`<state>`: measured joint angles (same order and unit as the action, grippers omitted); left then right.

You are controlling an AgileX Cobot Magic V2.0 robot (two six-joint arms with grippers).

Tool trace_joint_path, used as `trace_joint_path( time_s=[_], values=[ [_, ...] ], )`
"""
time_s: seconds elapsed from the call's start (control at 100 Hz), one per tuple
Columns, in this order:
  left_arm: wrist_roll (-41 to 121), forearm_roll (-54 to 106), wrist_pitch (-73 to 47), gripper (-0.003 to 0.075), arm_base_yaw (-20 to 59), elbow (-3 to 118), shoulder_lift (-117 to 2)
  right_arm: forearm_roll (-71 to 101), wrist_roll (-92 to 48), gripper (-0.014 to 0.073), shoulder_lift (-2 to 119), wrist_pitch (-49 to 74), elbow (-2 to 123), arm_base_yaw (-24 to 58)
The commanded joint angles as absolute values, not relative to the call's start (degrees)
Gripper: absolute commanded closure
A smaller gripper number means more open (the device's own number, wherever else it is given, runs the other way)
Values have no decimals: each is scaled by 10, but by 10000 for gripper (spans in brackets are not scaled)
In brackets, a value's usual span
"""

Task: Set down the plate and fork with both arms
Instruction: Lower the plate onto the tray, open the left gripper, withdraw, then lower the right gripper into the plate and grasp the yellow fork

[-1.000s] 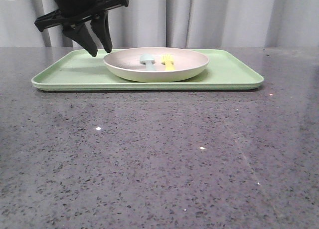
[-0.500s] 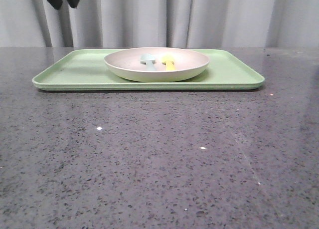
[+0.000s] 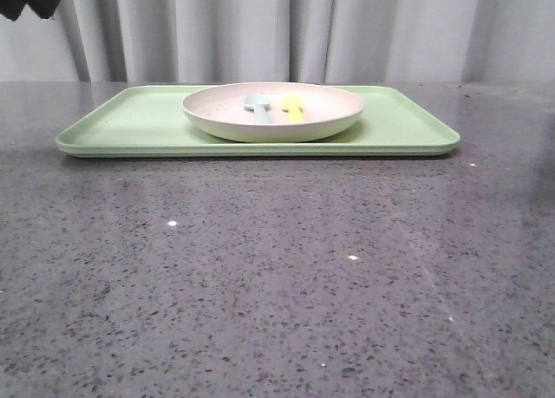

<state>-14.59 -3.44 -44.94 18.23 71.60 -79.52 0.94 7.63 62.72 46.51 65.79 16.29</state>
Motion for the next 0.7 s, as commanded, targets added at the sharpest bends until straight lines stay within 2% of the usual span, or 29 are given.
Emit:
trace_joint_path(
  time_s=[0.0, 0.23, 0.69],
  values=[
    [-153, -37, -390, 491, 180, 691, -741, 6, 71, 157, 661, 452, 720, 182],
    [-153, -37, -380, 491, 180, 600, -660, 15, 71, 157, 776, 499, 846, 222],
    [-153, -37, -371, 491, 180, 479, -529, 36, 71, 157, 976, 589, 1066, 224]
  ],
)
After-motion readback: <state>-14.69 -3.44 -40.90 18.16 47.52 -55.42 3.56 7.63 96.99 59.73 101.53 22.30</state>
